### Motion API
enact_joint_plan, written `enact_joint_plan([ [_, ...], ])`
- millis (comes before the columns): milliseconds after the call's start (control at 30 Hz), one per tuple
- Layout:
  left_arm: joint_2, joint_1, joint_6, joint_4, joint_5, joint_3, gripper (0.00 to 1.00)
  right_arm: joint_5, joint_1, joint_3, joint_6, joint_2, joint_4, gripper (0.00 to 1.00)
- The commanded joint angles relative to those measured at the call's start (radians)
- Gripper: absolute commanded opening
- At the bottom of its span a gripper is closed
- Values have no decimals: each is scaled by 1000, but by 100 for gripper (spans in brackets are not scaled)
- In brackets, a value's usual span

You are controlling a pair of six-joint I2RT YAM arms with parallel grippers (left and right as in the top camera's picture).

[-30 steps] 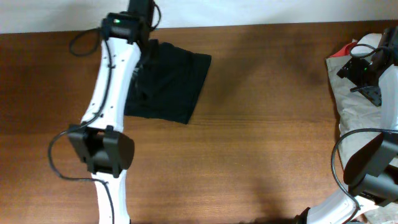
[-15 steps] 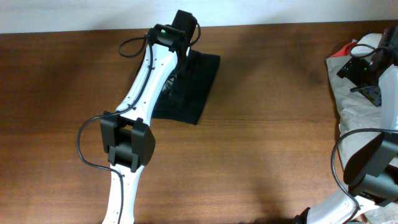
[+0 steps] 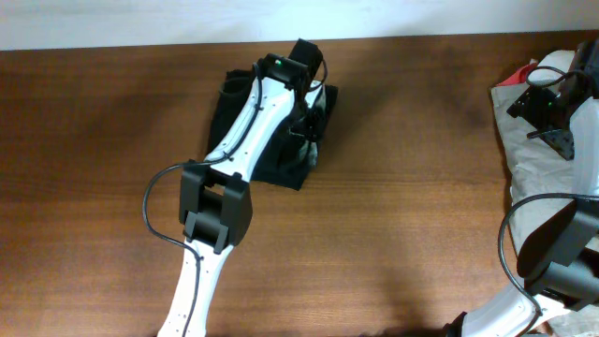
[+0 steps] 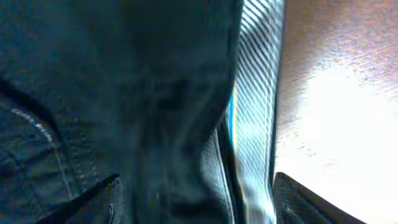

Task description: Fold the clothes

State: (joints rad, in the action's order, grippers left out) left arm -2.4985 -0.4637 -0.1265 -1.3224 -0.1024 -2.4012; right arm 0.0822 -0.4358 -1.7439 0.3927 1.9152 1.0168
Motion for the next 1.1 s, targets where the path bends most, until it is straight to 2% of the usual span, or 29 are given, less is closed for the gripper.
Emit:
enact_joint_plan([
  [0, 8, 18, 28, -54, -14, -120, 77, 8, 3, -12, 4, -12, 0, 99],
  [100, 9, 57, 27, -127, -15, -277, 77, 9, 3, -12, 4, -12, 0, 99],
  [167, 9, 81, 27, -105, -64, -322, 76, 9, 3, -12, 4, -12, 0, 99],
  [233, 0, 83, 27, -54, -78, -299, 60, 9, 3, -12, 4, -12, 0, 99],
  [300, -13, 80, 27, 0, -84, -262, 36, 9, 3, -12, 4, -12, 0, 99],
  [367, -37, 80, 27, 89, -155, -203, 19, 9, 3, -12, 4, -12, 0, 99],
  [467, -109, 71, -13, 144, -164, -191, 6, 8, 3, -12, 4, -12, 0, 99],
  [533, -158, 67, -15, 174, -168, -191, 6, 9, 3, -12, 4, -12, 0, 99],
  [600, -203, 67, -20, 225, -172, -191, 1, 9, 3, -12, 4, -12, 0, 99],
  [667, -239, 62, -87, 301, -177, -191, 1, 8, 3, -12, 4, -12, 0, 99],
  [800, -258, 40, -92, 349, -209, -191, 1, 8, 3, -12, 4, -12, 0, 99],
  [967, -147, 43, -89, 245, -209, -252, 3, 9, 3, -12, 4, -12, 0, 99],
  [1000, -87, 47, -85, 180, -209, -266, 9, 9, 3, -12, 4, -12, 0, 99],
  [1067, 20, 48, -3, 53, -199, -266, 17, 8, 3, -12, 4, -12, 0, 99],
])
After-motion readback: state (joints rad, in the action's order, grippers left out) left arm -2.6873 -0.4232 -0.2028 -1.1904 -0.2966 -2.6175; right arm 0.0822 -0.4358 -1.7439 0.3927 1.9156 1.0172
